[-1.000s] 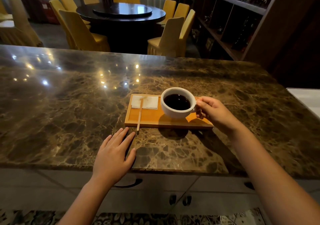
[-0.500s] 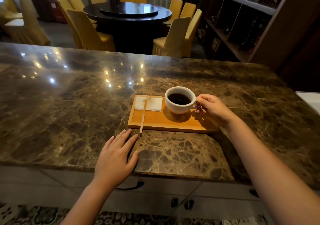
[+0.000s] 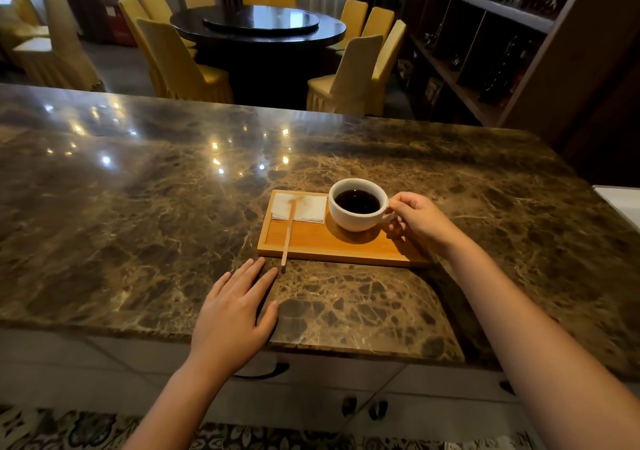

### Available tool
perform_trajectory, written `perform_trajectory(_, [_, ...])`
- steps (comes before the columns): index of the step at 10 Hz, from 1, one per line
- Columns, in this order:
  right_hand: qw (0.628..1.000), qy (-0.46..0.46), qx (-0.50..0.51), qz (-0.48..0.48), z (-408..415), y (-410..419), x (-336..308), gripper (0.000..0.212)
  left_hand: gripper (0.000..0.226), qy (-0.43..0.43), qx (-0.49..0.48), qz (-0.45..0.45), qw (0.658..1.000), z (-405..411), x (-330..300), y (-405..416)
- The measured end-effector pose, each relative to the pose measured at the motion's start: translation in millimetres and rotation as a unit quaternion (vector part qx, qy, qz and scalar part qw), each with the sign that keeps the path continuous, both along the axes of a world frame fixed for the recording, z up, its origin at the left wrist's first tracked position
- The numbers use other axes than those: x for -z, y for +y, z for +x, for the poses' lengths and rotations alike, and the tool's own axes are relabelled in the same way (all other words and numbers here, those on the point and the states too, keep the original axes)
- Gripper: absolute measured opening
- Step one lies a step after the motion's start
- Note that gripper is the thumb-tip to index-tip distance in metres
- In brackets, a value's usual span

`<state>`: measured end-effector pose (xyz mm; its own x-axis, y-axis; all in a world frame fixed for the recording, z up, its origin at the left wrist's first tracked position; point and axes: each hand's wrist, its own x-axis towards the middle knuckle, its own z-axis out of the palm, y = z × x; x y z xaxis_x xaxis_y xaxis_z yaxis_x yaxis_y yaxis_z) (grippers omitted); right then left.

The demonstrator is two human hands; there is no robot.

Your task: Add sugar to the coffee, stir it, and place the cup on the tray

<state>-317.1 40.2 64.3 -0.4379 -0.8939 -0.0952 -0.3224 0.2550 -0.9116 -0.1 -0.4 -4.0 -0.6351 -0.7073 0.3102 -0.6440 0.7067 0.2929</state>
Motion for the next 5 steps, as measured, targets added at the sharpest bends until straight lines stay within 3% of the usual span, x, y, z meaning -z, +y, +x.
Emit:
perform_trajectory(4, [0.996,0.022,0.088,0.013,-2,2,1,0.019,0.057,0.002,0.004,0.004,1.0,0,-2,3])
perform_trajectory(5, [0.979,0.164,0.119,0.033,3,17,-2,0.02,0.057,0.0,0.006,0.009,1.0,-1,-2,1])
